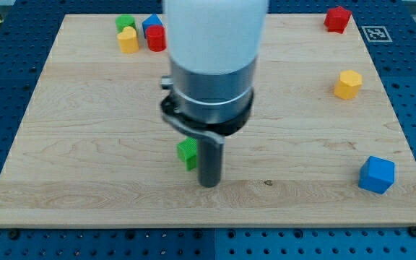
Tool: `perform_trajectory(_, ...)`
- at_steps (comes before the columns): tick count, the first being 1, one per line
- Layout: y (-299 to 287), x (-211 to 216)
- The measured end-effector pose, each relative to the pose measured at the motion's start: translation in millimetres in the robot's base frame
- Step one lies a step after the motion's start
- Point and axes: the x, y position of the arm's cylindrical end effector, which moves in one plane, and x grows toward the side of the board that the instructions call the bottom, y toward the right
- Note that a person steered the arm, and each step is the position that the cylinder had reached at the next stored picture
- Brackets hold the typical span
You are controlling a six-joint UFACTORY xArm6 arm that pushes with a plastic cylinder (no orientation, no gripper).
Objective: Slide the green star to the center
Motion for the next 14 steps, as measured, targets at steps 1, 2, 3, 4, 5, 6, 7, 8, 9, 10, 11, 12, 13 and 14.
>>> perform_trajectory(1,-27.7,-29.2)
perform_trajectory(2,-34.2,-54.1)
perform_trajectory(3,-36.6,-54.2)
perform_trajectory(4,-38.3,-61.2)
perform_trajectory(5,-43.9,-81.7)
perform_trajectory(6,-44.2,-83.3)
perform_trajectory(7,-44.1,-78.7)
perform_trajectory(8,-12.3,-40.0)
perform_trajectory(9,29.5,-43.6)
perform_trajectory(10,35.6,-71.3)
perform_trajectory(11,35.6,-93.7)
perform_trajectory(12,33.5,-93.7)
perform_trajectory(13,32.6,-93.7)
perform_trajectory(14,32.4,-93.7)
